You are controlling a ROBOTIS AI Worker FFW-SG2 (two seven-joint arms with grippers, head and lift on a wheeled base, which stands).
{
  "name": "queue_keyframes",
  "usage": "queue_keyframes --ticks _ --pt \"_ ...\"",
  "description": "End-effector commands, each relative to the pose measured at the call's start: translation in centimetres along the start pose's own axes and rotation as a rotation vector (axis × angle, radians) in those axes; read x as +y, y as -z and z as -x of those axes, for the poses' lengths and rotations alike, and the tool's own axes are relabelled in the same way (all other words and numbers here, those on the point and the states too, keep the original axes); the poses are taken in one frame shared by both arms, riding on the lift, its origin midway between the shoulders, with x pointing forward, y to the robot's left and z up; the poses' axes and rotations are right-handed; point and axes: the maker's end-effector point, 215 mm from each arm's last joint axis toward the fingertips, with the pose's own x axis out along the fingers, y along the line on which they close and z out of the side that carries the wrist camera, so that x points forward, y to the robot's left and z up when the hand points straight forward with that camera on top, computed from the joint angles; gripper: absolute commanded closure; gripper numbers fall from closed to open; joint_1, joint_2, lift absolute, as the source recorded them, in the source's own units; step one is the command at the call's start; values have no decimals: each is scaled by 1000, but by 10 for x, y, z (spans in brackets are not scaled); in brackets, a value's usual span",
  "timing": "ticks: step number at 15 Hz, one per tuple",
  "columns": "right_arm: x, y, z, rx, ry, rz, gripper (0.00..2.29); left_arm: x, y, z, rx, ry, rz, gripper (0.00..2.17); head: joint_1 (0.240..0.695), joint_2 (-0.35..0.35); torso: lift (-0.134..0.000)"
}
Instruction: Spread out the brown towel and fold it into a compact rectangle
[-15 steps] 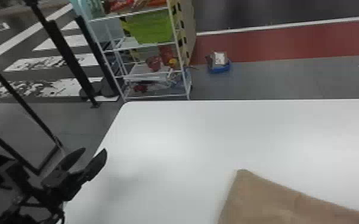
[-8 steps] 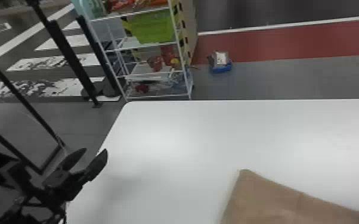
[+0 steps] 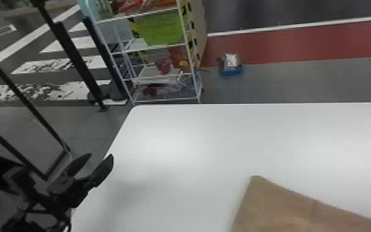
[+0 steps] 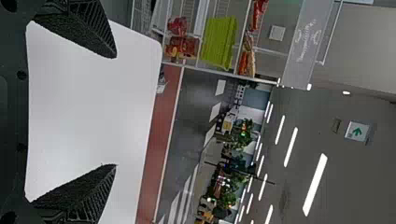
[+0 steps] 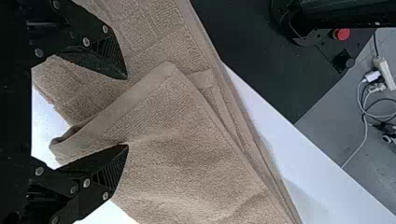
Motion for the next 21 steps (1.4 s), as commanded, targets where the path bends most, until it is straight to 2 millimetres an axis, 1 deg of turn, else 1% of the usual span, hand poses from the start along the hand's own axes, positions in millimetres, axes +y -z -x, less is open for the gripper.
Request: queue_keyframes --ticks 1,2,3,4,5,6,7,9,10,11,14,16,17,18,21 --pt "3 0 -11 2 -18 10 478 0 0 1 -1 -1 2 39 695 318 -124" --pt "1 -2 -13 -2 -17 13 633 2 0 2 -2 -4 1 39 695 321 -124" --pt "-1 -3 -14 -5 -10 14 707 3 -1 4 -3 -5 1 39 695 323 -124" --pt "-3 -5 -14 -11 -5 16 707 4 -1 4 -3 -5 0 39 695 326 -124" --pt "-4 -6 -14 -15 -4 16 765 4 -1 5 -3 -6 1 39 695 336 -124" --pt "-7 -9 -13 -26 7 15 971 4 -1 5 -3 -6 1 39 695 341 -124" --pt "-12 -11 -11 -39 18 13 1015 4 -1 5 -3 -5 1 39 695 345 -124" --pt "-15 -14 -8 -57 20 3 998 4 -1 5 -2 -5 0 39 695 350 -124" --pt "-13 -13 -8 -56 8 -8 741 4 -1 6 -3 -6 0 43 695 350 -124" --pt "-11 -13 -8 -57 1 -11 576 4 -2 6 -3 -6 -1 43 695 350 -124" --pt "-12 -14 -9 -60 0 -8 579 6 -1 8 -2 -11 -1 43 695 350 -124" --pt "-13 -14 -15 -50 4 -5 593 6 -1 8 -4 -9 -1 43 695 350 -124" --pt "-12 -14 -18 -48 -3 -6 809 7 -1 8 -4 -11 -1 43 695 350 -124" --pt "-13 -12 -20 -42 -6 -5 923 7 -1 8 -4 -11 0 43 695 350 -124" --pt "-19 -13 -19 -51 7 -18 940 8 -1 9 -5 -13 -1 43 695 350 -124"
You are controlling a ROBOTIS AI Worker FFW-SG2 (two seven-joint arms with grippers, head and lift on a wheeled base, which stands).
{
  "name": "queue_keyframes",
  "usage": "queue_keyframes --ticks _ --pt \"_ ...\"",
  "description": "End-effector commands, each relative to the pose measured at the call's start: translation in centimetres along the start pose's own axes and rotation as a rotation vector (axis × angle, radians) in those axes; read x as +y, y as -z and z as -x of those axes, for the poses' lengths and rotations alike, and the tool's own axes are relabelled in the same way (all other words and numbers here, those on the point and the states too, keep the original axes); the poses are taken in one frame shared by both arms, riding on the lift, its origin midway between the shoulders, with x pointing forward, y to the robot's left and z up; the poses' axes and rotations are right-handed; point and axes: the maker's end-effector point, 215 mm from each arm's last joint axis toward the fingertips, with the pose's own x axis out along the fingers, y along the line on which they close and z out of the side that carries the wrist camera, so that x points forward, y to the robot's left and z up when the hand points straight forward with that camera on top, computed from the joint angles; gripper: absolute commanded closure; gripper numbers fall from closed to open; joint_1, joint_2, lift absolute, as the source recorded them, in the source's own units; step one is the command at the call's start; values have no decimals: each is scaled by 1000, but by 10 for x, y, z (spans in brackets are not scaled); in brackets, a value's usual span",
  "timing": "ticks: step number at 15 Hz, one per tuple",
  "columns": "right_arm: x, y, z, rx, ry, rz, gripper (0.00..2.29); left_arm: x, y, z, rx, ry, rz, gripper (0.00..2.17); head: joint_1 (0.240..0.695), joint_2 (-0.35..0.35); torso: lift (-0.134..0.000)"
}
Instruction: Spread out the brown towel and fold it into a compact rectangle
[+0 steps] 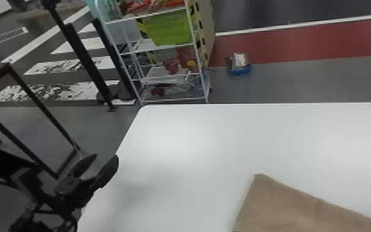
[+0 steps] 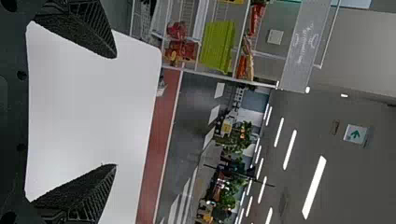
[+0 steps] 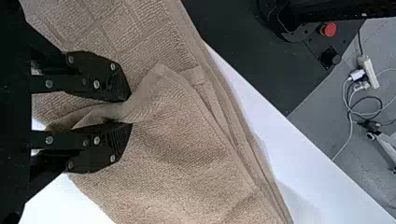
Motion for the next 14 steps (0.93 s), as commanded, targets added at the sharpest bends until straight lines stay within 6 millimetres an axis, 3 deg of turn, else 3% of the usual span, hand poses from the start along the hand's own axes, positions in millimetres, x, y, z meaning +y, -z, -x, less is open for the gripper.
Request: queue_keyframes --ticks 1,11,13,14 --pt "-7 1 4 -12 11 -17 940 0 1 0 0 0 3 43 695 350 -124" --pt "-24 4 10 -35 41 -86 846 1 2 0 1 -3 6 43 695 350 -124" --pt "-26 5 8 -30 38 -92 856 1 2 0 1 -3 6 43 695 350 -124" --pt "-28 5 9 -31 40 -94 974 1 3 0 2 -3 7 43 695 350 -124"
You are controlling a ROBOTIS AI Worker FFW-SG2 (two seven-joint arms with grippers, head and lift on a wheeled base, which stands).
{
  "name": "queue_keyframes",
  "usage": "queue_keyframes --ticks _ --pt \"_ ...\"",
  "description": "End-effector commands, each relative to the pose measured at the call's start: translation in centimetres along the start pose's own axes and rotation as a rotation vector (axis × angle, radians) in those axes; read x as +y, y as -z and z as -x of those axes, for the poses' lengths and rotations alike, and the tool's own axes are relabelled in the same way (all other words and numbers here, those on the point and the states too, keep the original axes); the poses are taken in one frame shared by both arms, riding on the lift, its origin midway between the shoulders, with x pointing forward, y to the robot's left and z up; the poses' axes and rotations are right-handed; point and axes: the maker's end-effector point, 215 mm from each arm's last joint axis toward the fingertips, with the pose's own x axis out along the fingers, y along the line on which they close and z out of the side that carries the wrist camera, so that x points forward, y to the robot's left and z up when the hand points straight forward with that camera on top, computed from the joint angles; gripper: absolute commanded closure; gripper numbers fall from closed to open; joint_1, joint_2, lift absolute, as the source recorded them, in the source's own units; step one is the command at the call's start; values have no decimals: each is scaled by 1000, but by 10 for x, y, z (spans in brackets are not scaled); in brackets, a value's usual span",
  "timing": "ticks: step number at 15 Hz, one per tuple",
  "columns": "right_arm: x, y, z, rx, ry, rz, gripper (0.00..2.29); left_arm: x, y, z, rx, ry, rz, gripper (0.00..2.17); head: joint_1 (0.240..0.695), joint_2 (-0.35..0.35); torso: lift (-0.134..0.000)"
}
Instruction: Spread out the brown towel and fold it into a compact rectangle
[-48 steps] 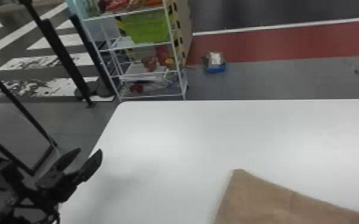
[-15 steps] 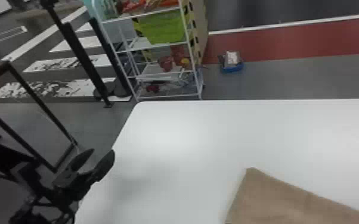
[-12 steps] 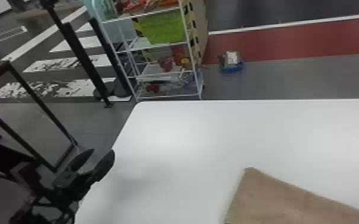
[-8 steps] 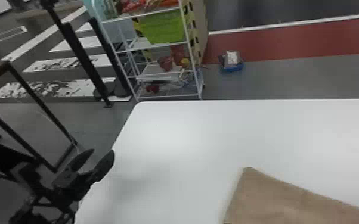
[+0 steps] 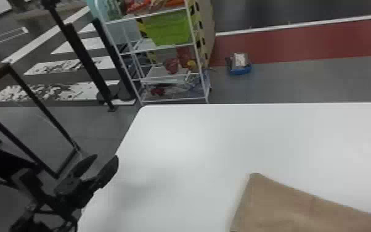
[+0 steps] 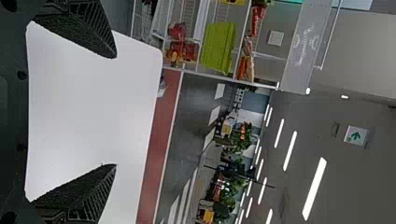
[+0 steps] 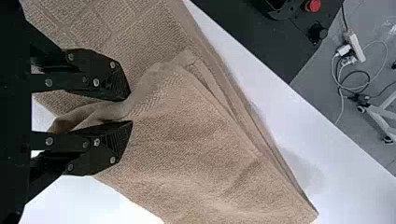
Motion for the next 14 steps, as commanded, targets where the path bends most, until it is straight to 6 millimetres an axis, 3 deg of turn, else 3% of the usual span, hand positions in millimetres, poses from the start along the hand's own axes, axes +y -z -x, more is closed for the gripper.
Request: queue_keyframes --ticks 1,4,8,14 --pt "-2 1 0 3 -1 -6 1058 0 3 0 2 -1 6 43 695 350 -124" --pt "4 -6 8 -18 -53 8 1146 1 2 1 0 -3 4 43 695 350 -124" --pt "-19 -20 38 -54 36 15 1146 -2 0 -3 -3 4 2 43 695 350 -124" --pt "-31 -23 70 -49 101 -9 1146 -3 -2 -3 -5 5 0 43 695 350 -124"
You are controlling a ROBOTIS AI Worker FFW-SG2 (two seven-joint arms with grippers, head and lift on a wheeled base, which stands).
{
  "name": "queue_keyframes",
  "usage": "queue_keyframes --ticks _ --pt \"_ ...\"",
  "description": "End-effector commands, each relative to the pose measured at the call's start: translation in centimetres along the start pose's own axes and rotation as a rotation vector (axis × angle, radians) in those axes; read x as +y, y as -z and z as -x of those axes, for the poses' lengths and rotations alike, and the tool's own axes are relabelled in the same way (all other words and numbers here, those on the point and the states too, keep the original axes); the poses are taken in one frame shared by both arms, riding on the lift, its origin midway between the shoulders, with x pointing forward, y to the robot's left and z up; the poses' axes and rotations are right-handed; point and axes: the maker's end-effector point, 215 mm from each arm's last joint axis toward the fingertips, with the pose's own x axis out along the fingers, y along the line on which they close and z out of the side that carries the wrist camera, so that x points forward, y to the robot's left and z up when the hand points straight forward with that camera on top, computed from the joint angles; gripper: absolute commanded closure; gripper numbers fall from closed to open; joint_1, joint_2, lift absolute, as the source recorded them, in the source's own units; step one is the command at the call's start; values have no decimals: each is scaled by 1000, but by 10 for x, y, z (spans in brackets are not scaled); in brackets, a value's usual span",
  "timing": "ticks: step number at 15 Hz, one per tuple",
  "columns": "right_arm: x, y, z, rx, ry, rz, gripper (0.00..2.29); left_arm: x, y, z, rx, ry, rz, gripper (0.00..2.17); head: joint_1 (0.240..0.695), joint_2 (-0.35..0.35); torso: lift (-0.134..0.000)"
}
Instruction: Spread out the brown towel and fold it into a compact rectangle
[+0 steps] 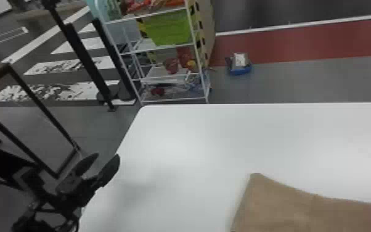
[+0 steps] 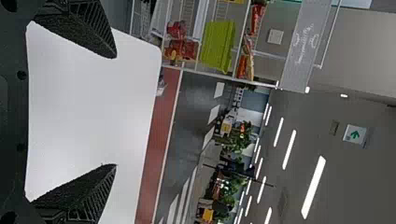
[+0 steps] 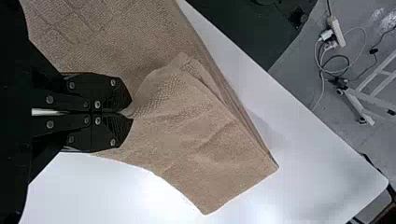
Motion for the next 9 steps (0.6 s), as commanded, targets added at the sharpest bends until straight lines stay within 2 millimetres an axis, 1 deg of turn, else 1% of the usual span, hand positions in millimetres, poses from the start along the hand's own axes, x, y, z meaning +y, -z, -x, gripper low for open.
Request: queue_keyframes --ticks 1,2,5,7,9 --pt "-3 4 14 11 18 -22 1146 -1 -1 0 -2 1 0 43 695 350 -124" --pt "-2 3 15 12 19 -24 1146 -2 -1 -1 -1 3 1 43 695 350 -124" --pt "-2 -6 33 -1 48 -29 1146 -4 -1 -1 2 6 0 43 695 350 -124" --pt "7 -14 35 -7 37 -25 1146 -6 -1 -3 1 11 0 43 695 350 -124" --pt "21 -10 32 11 6 -34 1143 -7 0 -4 4 13 0 43 695 350 -124"
